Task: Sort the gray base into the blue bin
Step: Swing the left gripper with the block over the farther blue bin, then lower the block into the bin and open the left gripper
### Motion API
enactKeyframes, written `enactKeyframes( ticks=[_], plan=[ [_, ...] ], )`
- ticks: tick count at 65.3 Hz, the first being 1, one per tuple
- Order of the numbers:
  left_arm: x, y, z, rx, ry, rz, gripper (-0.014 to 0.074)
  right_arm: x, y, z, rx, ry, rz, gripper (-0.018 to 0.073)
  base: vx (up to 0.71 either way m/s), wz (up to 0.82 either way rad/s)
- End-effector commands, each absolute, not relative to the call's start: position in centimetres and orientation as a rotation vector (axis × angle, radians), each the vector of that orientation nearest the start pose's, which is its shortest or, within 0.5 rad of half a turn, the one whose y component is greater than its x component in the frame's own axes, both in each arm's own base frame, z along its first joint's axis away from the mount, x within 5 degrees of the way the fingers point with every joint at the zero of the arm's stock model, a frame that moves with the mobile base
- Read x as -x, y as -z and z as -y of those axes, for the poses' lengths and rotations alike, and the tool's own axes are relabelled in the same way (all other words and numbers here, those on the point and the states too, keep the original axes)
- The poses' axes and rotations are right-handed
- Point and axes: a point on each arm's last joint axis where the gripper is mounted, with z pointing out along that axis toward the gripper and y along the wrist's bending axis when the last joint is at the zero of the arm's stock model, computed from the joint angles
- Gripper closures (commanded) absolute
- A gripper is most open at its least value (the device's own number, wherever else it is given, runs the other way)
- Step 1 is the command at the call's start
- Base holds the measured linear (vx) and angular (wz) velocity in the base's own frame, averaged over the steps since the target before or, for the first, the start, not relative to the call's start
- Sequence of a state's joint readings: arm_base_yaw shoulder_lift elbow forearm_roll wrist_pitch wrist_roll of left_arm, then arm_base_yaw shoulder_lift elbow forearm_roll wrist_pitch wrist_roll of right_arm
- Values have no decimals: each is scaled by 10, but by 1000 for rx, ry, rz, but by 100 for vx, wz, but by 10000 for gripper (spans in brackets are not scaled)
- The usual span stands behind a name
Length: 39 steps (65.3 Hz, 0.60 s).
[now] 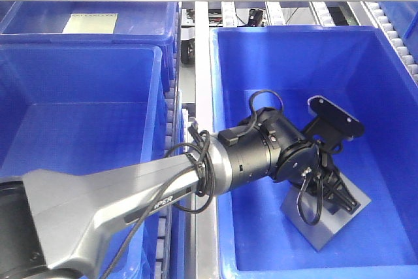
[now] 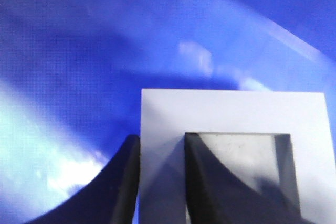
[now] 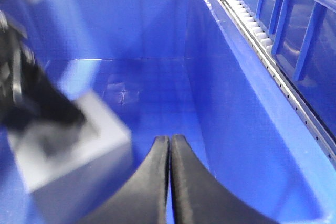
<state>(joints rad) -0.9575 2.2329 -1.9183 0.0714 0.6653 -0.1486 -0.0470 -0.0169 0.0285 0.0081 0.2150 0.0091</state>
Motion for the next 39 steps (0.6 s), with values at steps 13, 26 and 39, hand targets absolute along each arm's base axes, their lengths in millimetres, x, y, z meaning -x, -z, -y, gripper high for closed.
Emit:
enactKeyframes(
  ticks=[13,26,39],
  plan=[
    [-295,-260,414,-982,464,-2181,575,-56,-191,3,-39,36,-1644,564,0,0],
    [-297,-251,416,-988,456,-2196,561,-56,-191,3,-39,36,-1644,564,0,0],
    [-297,-251,416,-991,450,-2190,440,-56,-191,3,-39,36,-1644,564,0,0]
  ],
)
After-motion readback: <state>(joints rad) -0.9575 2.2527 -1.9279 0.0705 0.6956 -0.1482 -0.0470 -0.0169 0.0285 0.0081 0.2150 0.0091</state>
